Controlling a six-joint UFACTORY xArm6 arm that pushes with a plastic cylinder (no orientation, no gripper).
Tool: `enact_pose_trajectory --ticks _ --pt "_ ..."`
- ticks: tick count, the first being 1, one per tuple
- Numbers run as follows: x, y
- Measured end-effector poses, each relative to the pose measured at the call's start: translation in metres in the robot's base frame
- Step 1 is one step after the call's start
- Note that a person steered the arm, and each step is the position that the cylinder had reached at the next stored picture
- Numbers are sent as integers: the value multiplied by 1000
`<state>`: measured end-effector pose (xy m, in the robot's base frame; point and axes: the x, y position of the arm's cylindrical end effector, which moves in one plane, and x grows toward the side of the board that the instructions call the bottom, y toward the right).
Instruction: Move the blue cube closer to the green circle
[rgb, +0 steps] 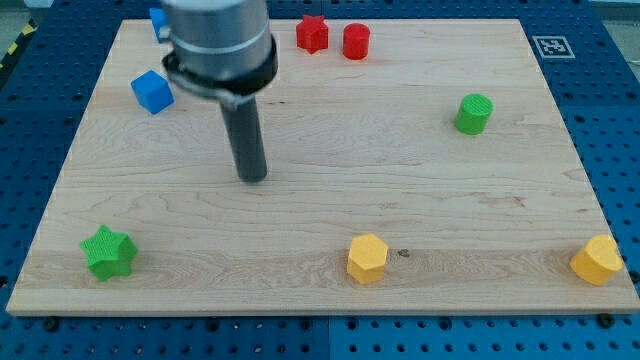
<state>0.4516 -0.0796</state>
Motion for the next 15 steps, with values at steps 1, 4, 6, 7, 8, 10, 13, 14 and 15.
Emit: enact_pose_trajectory --ticks 1,4,6,7,8,10,13,14,15 --pt "-70 9" --pt "-114 -8" --pt "-155 -55" --pt "-158 -106" --pt "-156 -163" --pt "-107 -173" --pt "-66 -85" --pt "-62 -52" --pt "-62 -14"
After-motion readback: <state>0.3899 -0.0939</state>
